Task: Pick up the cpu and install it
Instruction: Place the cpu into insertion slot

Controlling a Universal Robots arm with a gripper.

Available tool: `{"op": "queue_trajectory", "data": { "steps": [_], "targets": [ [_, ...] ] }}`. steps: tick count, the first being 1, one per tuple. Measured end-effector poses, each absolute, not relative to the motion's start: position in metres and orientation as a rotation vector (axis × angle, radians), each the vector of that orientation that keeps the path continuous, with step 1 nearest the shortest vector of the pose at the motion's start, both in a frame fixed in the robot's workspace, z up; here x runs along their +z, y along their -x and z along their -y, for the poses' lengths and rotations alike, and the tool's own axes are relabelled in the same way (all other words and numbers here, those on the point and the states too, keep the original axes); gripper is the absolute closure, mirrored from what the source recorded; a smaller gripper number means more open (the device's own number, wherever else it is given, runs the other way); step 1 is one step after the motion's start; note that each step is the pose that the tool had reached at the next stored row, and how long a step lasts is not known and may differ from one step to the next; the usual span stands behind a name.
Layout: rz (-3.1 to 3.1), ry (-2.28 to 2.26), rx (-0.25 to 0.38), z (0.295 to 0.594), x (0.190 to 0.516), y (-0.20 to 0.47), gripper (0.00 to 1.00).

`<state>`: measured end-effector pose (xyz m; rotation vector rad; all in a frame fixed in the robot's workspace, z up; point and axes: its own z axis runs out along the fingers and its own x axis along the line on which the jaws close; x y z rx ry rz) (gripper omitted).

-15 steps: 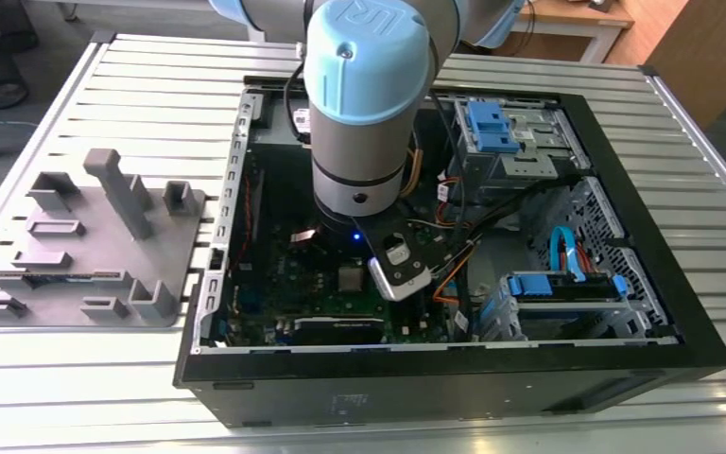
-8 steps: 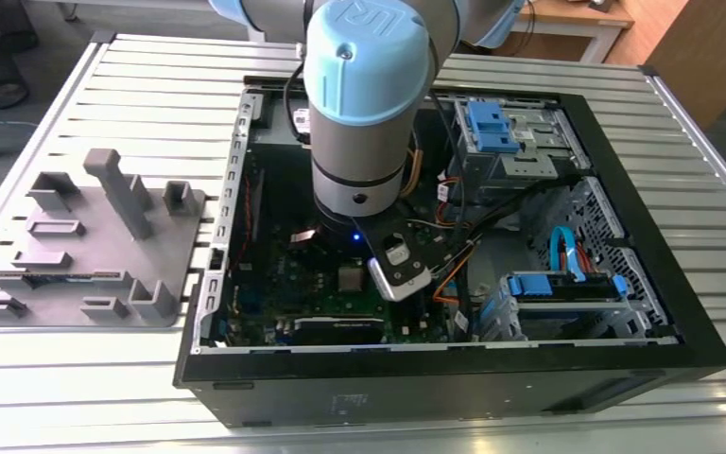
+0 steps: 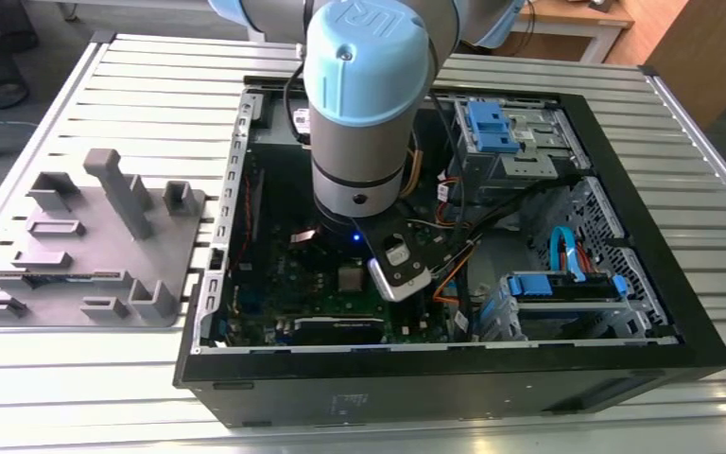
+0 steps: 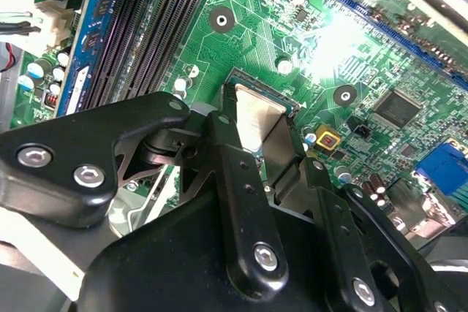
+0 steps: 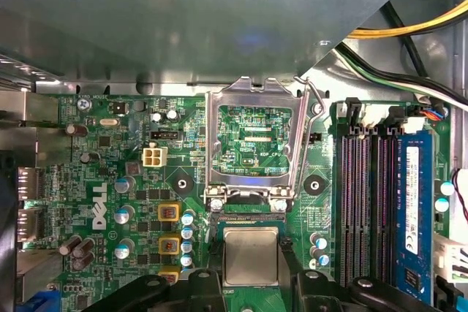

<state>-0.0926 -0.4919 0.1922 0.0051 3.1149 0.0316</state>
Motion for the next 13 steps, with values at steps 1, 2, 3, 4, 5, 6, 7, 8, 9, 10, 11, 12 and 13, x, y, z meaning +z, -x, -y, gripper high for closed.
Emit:
{"op": "queue_trajectory", "data": {
  "steps": [1, 2, 3, 4, 5, 6, 7, 8, 9, 10, 11, 12, 13],
  "targets": [
    [-3.115, -0.005, 0.032, 0.4919, 0.1918, 0.0926, 0.60],
    [-3.115, -0.005, 0.032, 0.4919, 0.1914, 0.0926, 0.60],
    [-3.115, -0.005, 0.031, 0.4919, 0.1913, 0.0927, 0.60],
    [-3.115, -0.005, 0.031, 0.4919, 0.1912, 0.0926, 0.60],
    [-3.115, -0.005, 0.032, 0.4919, 0.1911, 0.0926, 0.60],
    [-3.115, -0.005, 0.032, 0.4919, 0.1911, 0.0926, 0.60],
    [-3.115, -0.005, 0.032, 0.4919, 0.1910, 0.0926, 0.60],
    [-3.115, -0.005, 0.032, 0.4919, 0.1910, 0.0926, 0.60],
    [-3.115, -0.005, 0.032, 0.4919, 0.1910, 0.0926, 0.60],
    [-3.115, -0.005, 0.032, 0.4919, 0.1909, 0.0926, 0.60],
    [-3.115, -0.005, 0.032, 0.4919, 0.1909, 0.0926, 0.61],
    [-3.115, -0.005, 0.032, 0.4919, 0.1909, 0.0927, 0.61],
    [-3.115, -0.005, 0.032, 0.4919, 0.1908, 0.0926, 0.61]
  ]
}}
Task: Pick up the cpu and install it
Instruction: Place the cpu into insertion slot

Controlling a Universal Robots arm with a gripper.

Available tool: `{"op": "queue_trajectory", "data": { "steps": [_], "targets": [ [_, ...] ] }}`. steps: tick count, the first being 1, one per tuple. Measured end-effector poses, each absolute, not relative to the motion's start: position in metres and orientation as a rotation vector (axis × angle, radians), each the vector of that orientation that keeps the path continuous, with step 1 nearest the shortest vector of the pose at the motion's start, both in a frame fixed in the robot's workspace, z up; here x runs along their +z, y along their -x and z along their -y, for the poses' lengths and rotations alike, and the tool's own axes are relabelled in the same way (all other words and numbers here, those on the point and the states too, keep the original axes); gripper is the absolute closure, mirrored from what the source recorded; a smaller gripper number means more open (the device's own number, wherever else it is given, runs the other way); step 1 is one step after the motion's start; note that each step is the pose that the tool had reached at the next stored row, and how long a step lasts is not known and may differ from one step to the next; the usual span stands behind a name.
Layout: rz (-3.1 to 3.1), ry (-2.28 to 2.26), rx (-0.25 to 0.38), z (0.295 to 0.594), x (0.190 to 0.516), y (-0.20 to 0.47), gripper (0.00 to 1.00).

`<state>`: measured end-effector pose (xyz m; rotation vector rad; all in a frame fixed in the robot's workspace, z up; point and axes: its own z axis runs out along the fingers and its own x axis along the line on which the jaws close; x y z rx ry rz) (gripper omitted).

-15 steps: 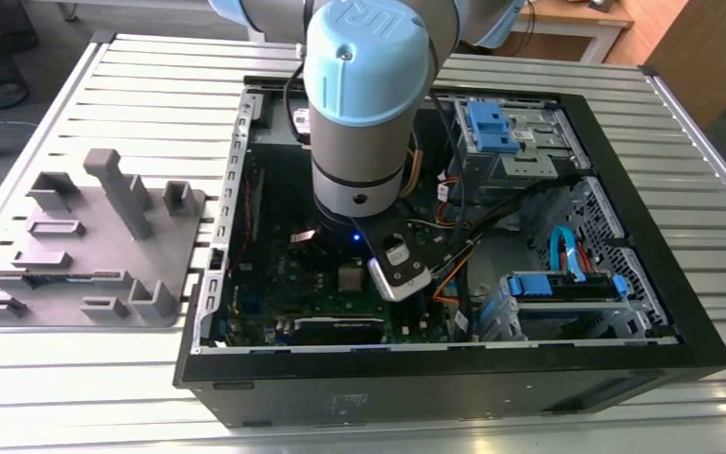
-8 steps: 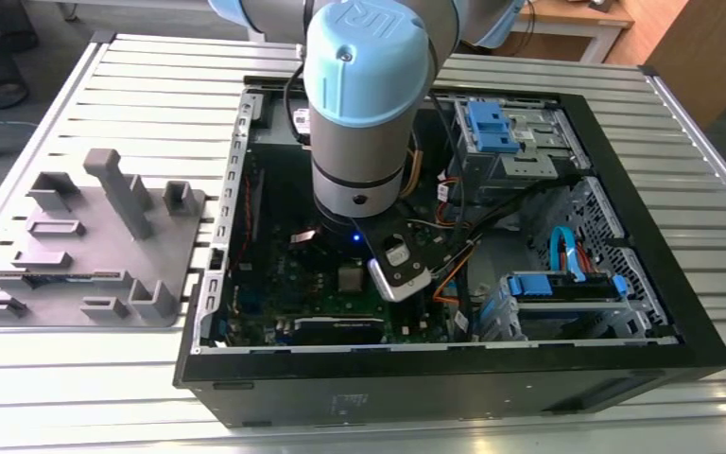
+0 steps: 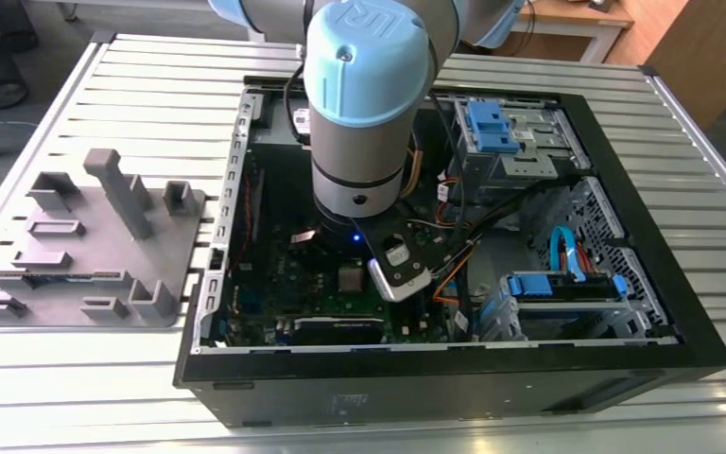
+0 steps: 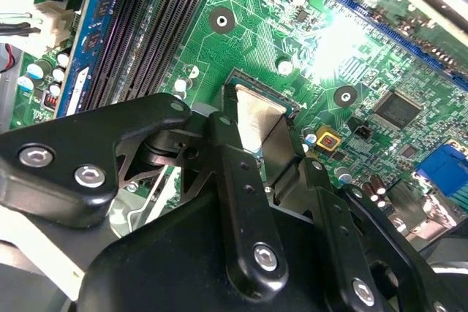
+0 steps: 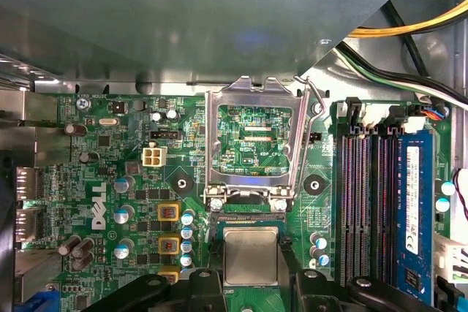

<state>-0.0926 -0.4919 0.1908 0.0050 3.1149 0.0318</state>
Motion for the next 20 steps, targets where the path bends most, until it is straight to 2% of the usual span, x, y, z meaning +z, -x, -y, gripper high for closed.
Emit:
{"op": "queue_trajectory", "data": {
  "steps": [20],
  "targets": [
    [-3.115, -0.005, 0.032, 0.4918, 0.1956, 0.0926, 0.62]
  ]
}}
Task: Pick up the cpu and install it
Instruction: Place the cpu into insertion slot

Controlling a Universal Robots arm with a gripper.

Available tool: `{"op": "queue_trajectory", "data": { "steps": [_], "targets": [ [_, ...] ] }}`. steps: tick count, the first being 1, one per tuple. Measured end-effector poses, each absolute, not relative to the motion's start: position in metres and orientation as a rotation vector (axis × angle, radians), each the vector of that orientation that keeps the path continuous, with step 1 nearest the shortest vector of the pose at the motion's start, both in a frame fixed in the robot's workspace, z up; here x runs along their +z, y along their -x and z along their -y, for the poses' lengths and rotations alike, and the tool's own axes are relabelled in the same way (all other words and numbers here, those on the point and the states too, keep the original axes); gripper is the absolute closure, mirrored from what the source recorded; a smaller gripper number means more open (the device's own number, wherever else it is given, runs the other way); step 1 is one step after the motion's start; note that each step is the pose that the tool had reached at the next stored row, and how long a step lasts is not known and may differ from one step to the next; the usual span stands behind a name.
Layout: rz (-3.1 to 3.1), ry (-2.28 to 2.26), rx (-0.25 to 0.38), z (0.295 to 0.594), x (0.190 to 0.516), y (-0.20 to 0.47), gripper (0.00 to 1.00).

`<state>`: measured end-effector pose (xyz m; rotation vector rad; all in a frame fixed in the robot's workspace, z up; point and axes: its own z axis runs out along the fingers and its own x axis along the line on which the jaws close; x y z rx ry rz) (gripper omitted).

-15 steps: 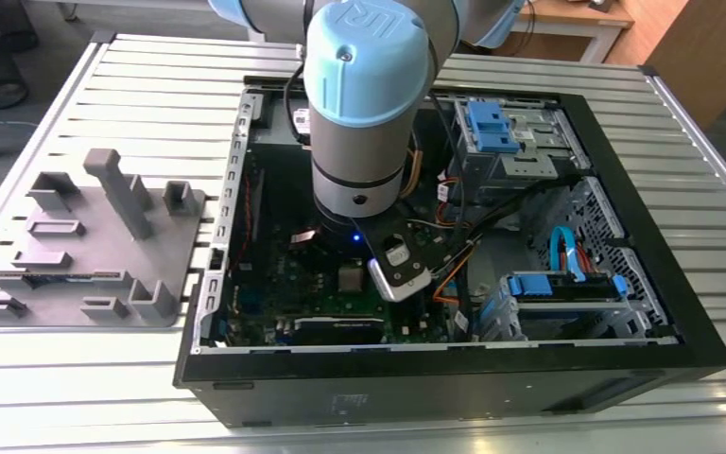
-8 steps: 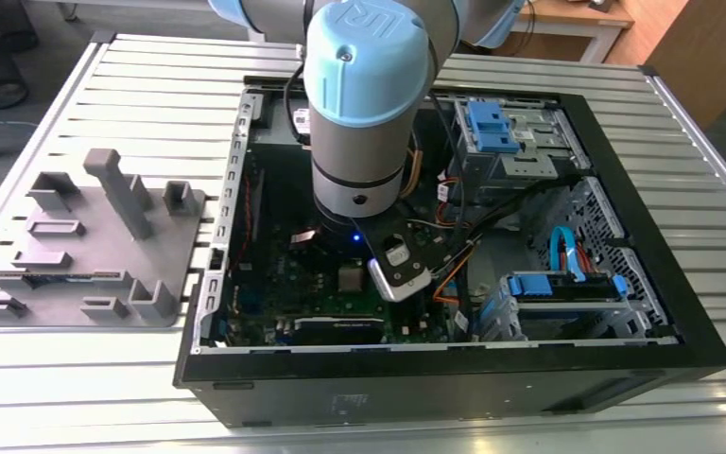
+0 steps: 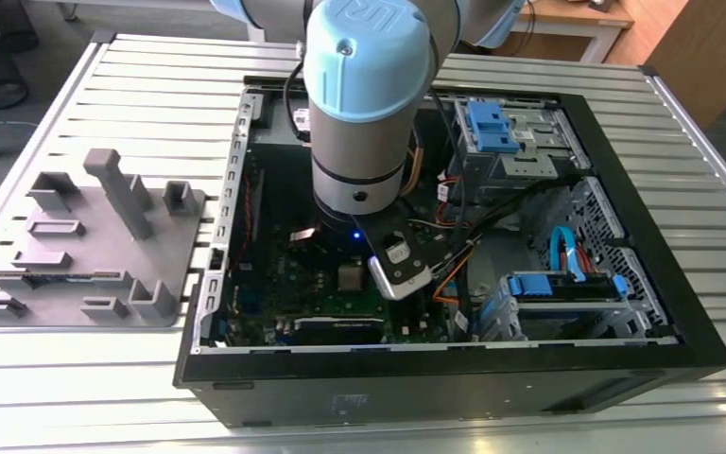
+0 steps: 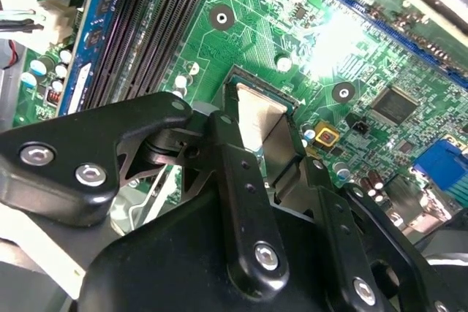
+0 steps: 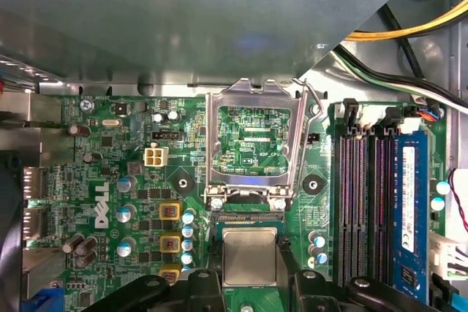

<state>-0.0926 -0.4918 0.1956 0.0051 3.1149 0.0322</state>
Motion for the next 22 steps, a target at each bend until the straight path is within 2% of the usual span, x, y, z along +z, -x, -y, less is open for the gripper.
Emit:
{"op": "queue_trajectory", "data": {
  "steps": [22],
  "targets": [
    [-3.121, -0.008, 0.036, 0.4919, 0.1947, 0.0928, 0.62]
  ]
}}
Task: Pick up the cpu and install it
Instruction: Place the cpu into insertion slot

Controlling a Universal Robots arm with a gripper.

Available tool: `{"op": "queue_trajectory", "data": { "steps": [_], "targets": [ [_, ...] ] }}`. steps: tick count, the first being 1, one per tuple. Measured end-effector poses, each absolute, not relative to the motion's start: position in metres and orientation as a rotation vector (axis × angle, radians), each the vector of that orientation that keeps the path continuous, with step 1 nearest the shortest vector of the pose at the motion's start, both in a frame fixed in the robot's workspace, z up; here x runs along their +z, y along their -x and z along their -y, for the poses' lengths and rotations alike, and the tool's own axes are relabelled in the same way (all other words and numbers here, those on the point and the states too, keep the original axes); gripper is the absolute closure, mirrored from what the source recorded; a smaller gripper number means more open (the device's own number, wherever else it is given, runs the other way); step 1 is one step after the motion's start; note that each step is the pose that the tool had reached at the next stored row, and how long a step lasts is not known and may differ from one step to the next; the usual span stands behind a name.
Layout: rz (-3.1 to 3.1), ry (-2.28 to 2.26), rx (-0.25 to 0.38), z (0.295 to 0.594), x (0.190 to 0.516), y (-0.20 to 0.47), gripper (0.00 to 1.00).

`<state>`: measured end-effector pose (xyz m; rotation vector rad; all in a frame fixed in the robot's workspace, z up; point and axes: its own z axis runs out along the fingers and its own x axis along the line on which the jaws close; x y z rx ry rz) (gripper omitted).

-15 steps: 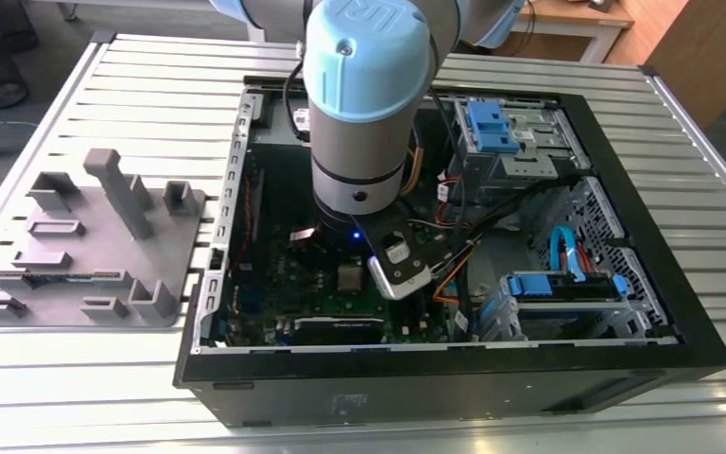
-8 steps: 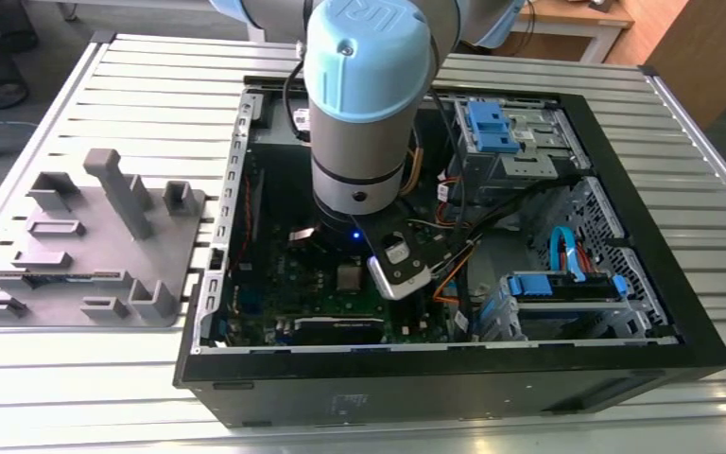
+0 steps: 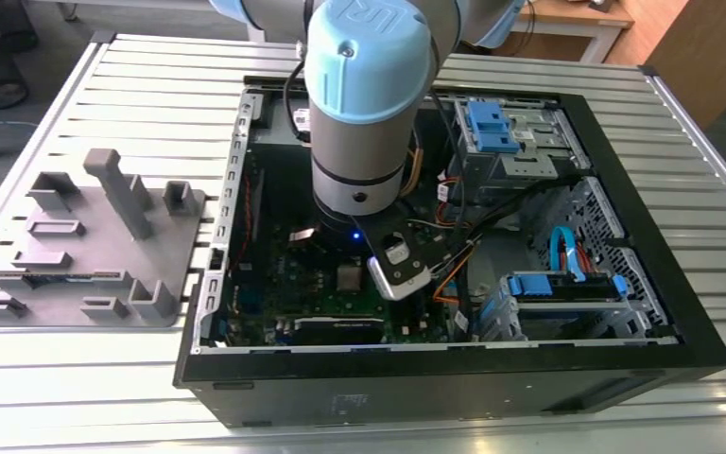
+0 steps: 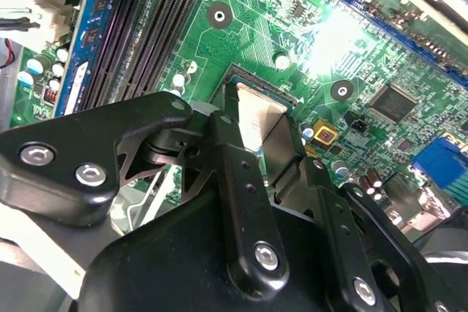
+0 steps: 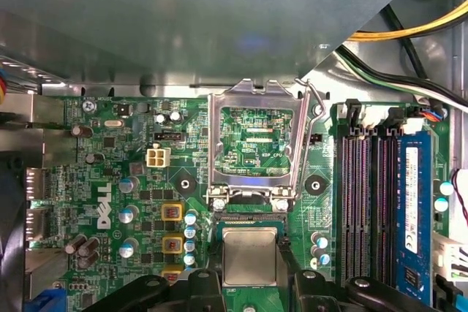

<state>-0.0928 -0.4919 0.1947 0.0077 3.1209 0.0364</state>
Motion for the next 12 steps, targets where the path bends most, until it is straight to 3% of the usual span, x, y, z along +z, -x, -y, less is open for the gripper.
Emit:
{"op": "queue_trajectory", "data": {
  "steps": [12],
  "targets": [
    [-3.121, -0.024, 0.036, 0.4920, 0.1937, 0.0928, 0.62]
  ]
}}
